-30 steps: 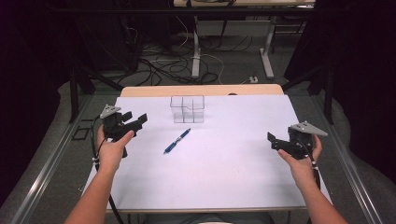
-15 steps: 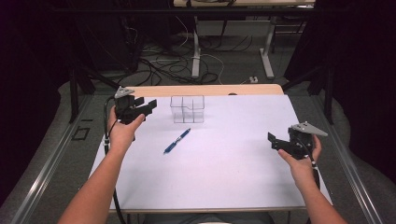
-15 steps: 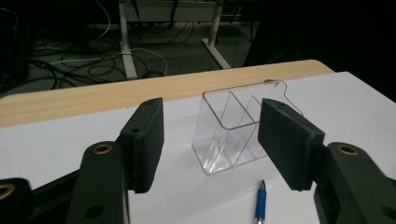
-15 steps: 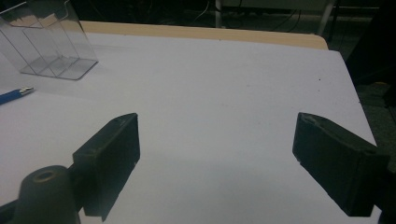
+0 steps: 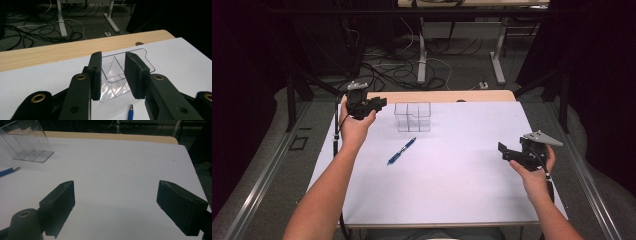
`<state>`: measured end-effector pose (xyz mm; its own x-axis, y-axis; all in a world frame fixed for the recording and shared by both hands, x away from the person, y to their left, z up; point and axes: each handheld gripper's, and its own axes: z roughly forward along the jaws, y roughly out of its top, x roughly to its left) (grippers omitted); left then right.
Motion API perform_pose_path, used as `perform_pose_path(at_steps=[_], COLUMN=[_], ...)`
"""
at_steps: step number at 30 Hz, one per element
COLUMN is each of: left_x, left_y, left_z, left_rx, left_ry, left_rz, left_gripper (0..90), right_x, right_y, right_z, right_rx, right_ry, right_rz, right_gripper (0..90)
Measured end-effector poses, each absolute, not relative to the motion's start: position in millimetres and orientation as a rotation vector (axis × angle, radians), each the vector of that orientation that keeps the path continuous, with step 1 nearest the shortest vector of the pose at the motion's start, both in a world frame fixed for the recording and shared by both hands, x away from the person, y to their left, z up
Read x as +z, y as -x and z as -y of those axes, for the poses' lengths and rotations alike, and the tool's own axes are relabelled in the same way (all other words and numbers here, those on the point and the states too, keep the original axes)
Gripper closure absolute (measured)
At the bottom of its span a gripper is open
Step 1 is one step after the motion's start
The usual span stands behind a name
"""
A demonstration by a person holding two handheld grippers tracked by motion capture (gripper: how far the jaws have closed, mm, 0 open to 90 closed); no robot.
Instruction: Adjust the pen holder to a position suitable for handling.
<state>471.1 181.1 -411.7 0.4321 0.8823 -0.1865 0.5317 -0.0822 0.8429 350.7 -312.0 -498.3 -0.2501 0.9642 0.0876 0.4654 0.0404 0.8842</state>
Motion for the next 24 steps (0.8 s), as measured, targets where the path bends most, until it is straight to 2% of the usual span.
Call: perform_pose_path(at_steps=[15,24], left_x=[-407.6,-426.9], left_y=[-501.0,-520.0], left_z=[-163.8,-162.3], left_rx=[0.432,0.424], left_ry=[-1.729,-1.752], left_rz=[-1.267,-1.316], left_gripper=[89.7,90.0], right_x=[-500.4,-502.3], right_y=[-352.3,-353.0], right_z=[312.9,312.6], right_rx=[1.161,1.16], right_ry=[-1.449,-1.451], right_rz=[-1.768,-1.772], right_gripper=[14.9,14.9])
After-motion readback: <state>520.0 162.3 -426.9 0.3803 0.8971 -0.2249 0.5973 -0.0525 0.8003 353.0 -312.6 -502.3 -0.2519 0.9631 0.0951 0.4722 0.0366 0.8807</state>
